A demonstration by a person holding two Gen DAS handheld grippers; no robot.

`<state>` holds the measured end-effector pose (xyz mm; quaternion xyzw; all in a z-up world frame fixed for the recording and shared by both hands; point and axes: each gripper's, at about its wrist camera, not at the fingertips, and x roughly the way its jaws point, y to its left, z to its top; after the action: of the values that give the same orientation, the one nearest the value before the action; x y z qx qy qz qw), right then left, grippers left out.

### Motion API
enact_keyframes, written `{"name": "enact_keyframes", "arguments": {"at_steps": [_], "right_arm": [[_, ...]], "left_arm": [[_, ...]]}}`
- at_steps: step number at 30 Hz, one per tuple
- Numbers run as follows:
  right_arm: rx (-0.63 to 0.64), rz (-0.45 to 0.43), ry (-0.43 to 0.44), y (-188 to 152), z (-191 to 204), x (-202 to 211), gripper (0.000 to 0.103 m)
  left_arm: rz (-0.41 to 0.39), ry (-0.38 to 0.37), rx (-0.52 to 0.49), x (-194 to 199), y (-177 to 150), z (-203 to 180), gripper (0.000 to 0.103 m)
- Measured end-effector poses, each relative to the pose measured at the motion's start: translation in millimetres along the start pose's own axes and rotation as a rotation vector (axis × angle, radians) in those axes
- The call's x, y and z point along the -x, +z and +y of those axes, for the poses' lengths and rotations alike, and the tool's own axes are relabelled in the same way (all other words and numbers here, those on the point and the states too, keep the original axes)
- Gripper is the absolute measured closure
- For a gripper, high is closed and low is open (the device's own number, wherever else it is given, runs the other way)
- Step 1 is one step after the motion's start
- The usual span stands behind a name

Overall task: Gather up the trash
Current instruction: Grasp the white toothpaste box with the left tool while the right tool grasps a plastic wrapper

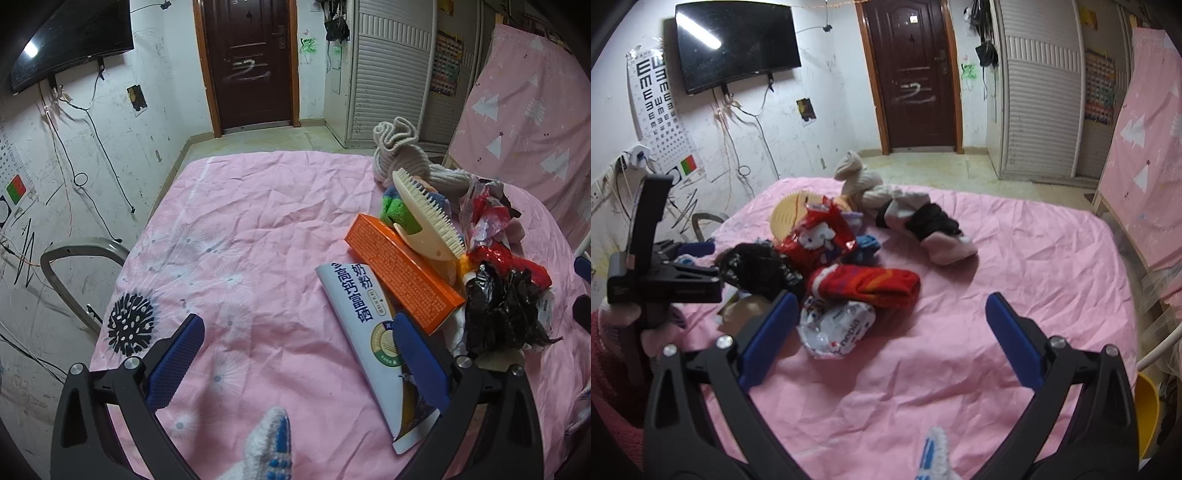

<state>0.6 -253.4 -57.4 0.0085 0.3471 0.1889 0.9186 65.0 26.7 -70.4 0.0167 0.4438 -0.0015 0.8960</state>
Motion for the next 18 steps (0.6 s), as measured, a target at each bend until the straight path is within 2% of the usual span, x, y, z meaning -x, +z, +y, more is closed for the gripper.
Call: {"name": "enact_keyframes", "arguments": {"at_steps": [6, 12, 14, 17, 18], "right_arm": [[-0.028, 0.078, 0.048, -3, 1, -16, 0.005], [-0.061, 0.120, 0.077, -6, -2, -25, 0.005], [-0.067, 0.126, 0.083, -5, -2, -27, 0.005], [-0.056, 0.134, 0.088, -3, 1, -31, 0.005], [-0.048, 0.141, 0.088, -3, 4, -33, 0.007]], "left_arm": [[0.021, -0.010, -0.016, -4, 3, -16, 0.010], [0.033, -0.017, -0.005, -4, 5, -22, 0.012], [0.039, -0.031, 0.005, -4, 4, -25, 0.018], [0.066, -0.084, 0.026, -6, 2, -29, 0.043], [0.078, -0.108, 0.034, -7, 1, -30, 0.056]]}}
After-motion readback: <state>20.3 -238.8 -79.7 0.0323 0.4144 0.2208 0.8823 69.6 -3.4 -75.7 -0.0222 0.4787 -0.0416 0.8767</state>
